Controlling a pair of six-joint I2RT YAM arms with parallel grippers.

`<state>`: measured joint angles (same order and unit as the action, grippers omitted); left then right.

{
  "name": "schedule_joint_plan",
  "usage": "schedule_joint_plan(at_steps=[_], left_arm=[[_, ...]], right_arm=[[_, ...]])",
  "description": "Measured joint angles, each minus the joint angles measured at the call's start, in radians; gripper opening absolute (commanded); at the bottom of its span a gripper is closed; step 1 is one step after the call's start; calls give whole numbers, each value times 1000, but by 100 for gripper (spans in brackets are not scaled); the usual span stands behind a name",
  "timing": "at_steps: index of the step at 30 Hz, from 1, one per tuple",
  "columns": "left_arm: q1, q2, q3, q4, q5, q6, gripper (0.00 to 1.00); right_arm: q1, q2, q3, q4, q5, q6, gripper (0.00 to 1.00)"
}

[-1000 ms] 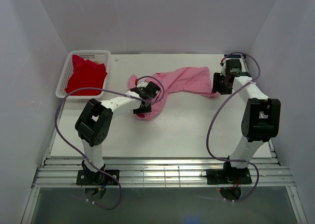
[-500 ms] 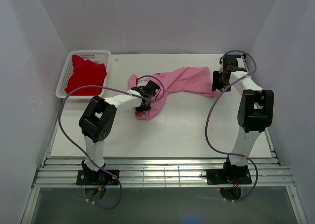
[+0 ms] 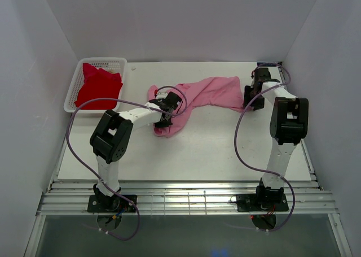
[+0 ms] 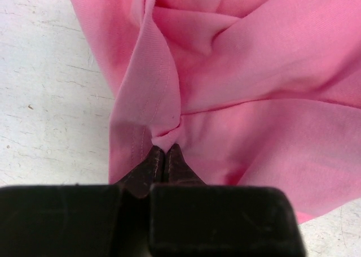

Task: Fold and stack the t-shirts
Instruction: Flatten out the tshirt

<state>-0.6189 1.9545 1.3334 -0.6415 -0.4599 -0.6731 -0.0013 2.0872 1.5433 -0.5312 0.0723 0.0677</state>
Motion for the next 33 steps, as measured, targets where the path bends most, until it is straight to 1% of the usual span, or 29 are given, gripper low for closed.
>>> schedule_joint_plan(at_steps=[6, 9, 12, 13, 16, 22, 25, 29, 33], left_arm=[[2, -9, -18, 19, 0, 0, 0], [3, -16, -29, 27, 0, 0, 0], [4, -19, -35, 32, 0, 0, 0], [4, -19, -36, 33, 0, 0, 0], [5, -20, -37, 34, 0, 0, 0], [9, -21, -37, 32, -2, 2, 0], [16, -21, -19, 4, -13, 11, 0], [38, -30, 77, -50, -47, 41, 0], [62, -79, 229, -62, -85, 81, 0]], right_arm=[[-16, 31, 39, -6, 4, 0, 55], [-17, 47, 60, -11, 3, 0, 50], [-18, 59, 77, -11, -3, -2, 37], [-18, 62, 82, -11, -8, -3, 25], [-18, 68, 88, -5, -33, -2, 9], [-18, 70, 91, 3, -50, 3, 8], [-18, 64, 92, 1, -53, 3, 8], [-18, 14, 112, -32, -45, 3, 8], [-18, -100, 238, -80, -36, 3, 8]])
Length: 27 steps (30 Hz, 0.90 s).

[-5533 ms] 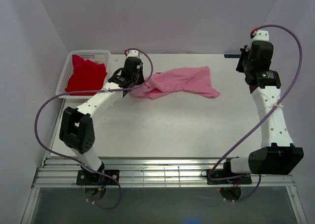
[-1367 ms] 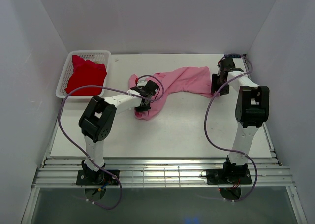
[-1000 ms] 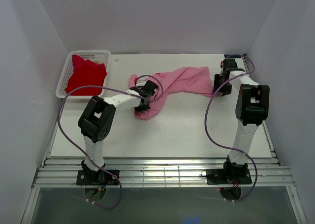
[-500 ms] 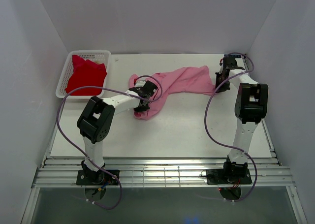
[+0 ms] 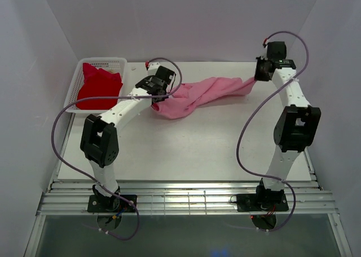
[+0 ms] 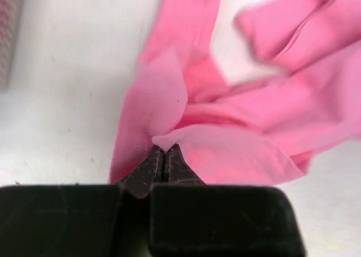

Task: Fold and stack the t-shirts
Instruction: Flatten out the tshirt

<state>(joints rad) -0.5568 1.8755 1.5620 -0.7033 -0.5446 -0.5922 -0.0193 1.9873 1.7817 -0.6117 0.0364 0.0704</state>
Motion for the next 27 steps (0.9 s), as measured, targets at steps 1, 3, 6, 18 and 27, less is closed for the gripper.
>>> schedule_joint_plan(at_steps=[1, 3, 6, 18, 27], left_arm=[[5, -22, 37, 3, -7, 9, 0], [10, -73, 97, 14, -15, 23, 0], [9, -163, 145, 47, -16, 33, 0], [-3, -540, 65, 165, 121, 98, 1], [-5, -697, -13, 169, 376, -69, 13]], right_arm=[[0, -35, 41, 0, 2, 0, 8], [0, -108, 117, -3, 3, 0, 8], [0, -248, 196, 6, 5, -4, 8], [0, -692, 307, 9, -10, -75, 8], [0, -832, 402, 35, -10, -82, 8]])
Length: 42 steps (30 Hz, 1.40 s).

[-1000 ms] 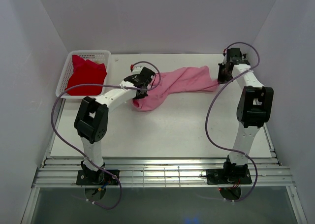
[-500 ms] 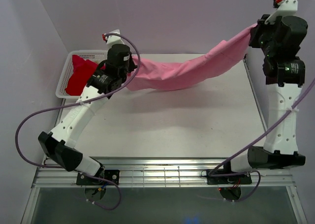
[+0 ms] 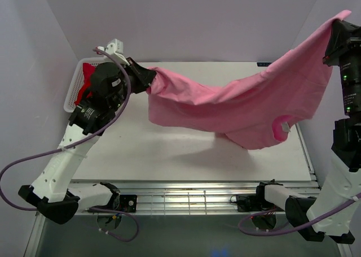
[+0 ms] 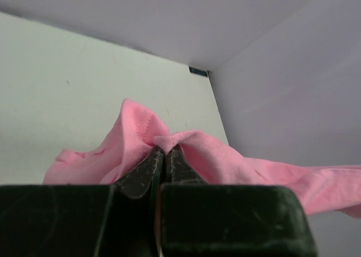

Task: Fold and stack the t-shirts
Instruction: Flatten out the tshirt

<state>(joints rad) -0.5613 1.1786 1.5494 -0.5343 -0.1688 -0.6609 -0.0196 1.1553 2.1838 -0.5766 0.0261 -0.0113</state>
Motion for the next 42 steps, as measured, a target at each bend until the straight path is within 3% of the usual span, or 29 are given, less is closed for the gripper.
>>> schedule_joint_plan(at_steps=[3, 7, 12, 22, 29, 42], left_arm=[[0, 70, -60, -10, 99, -47, 0], [-4, 203, -292, 30, 177, -79, 0], [-10, 325, -570, 7, 168, -76, 0], [-10, 336, -634, 124, 176, -64, 0], [-19, 397, -642, 171, 208, -60, 31], [-55, 429, -616, 160, 192, -60, 40]], right_arm=[[0, -3, -52, 16, -6, 9, 8], [0, 6, -226, 24, -40, 32, 8], [0, 43, -435, -1, -63, 50, 8], [0, -17, -647, 2, -68, 58, 8], [0, -24, -681, 14, -79, 58, 8], [0, -17, -690, 18, -83, 57, 8]])
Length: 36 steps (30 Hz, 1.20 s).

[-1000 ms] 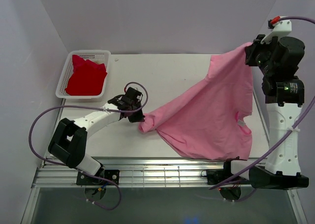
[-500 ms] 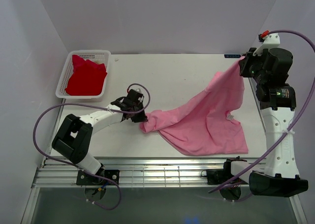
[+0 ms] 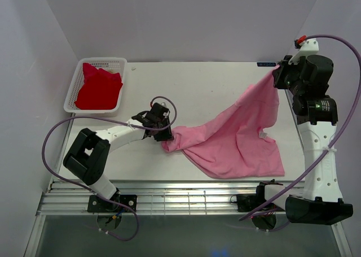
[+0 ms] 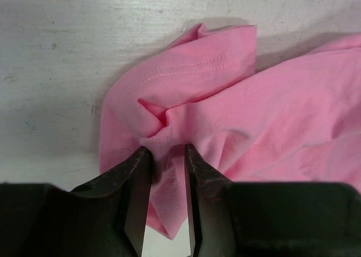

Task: Fold and stack the t-shirts
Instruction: Flatten out the tshirt

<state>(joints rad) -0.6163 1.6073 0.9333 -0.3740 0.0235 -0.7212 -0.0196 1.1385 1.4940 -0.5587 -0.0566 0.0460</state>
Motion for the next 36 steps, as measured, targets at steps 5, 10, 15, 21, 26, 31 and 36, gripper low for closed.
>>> schedule_joint_plan(at_steps=[5, 10, 15, 21, 26, 31, 36], left_arm=[[-18, -1, 46, -17, -35, 2, 38], [-24, -1, 71, -44, -66, 2, 38], [-33, -1, 80, -94, -109, -2, 53], [-43, -1, 79, -125, -130, -7, 44], [-49, -1, 80, -130, -139, -16, 7], [-52, -1, 80, -132, -148, -12, 0], [-55, 0, 140, -174, -203, 3, 0]], right_arm=[[0, 12, 0, 0, -4, 0, 8], [0, 24, 0, 0, -11, 0, 8], [0, 28, 0, 0, -15, 0, 8], [0, 28, 0, 0, -19, 0, 8], [0, 28, 0, 0, -19, 0, 8], [0, 28, 0, 0, -18, 0, 8], [0, 50, 13, -9, -10, 0, 8]])
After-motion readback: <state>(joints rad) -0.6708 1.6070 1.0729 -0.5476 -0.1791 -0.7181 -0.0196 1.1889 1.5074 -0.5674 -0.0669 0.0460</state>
